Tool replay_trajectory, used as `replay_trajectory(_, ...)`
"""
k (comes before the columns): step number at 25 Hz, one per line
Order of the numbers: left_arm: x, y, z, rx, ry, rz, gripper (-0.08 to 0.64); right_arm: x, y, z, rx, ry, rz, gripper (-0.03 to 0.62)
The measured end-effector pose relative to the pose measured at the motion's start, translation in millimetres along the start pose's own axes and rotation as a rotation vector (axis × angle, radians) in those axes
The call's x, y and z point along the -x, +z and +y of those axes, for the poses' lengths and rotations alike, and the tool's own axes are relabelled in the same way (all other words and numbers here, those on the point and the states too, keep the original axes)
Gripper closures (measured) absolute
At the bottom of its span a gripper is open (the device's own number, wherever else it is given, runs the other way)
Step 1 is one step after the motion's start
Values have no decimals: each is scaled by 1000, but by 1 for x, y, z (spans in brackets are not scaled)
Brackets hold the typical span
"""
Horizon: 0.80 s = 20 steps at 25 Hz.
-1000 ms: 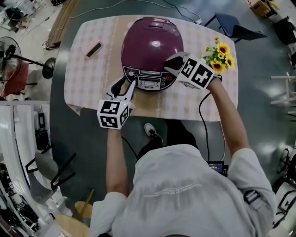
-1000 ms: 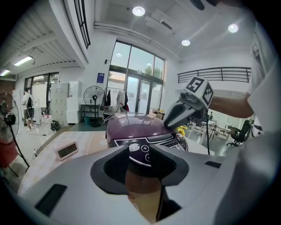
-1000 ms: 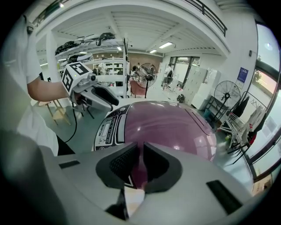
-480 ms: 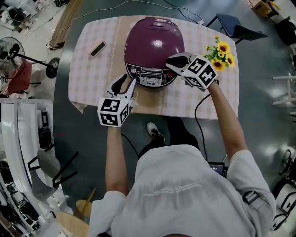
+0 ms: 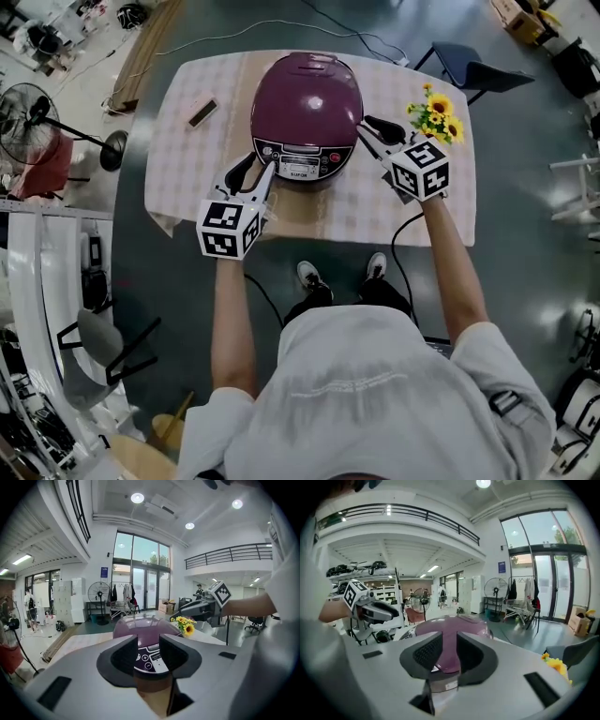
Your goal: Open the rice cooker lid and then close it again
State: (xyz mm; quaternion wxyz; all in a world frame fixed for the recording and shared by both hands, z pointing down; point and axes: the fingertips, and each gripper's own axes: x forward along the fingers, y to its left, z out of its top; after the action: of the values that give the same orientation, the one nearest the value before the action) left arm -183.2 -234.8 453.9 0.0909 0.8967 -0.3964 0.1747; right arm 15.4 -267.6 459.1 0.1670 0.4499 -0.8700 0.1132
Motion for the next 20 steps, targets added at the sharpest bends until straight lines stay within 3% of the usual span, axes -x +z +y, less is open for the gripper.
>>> replay_trajectory(12,-7,83,-41,-89,39,-115,405,112,45,-59,130,-201,-147,500)
replay_trajectory(20,-12,129,-64,-128,75,-190,405,157,74,-83,166,-241,-209,514)
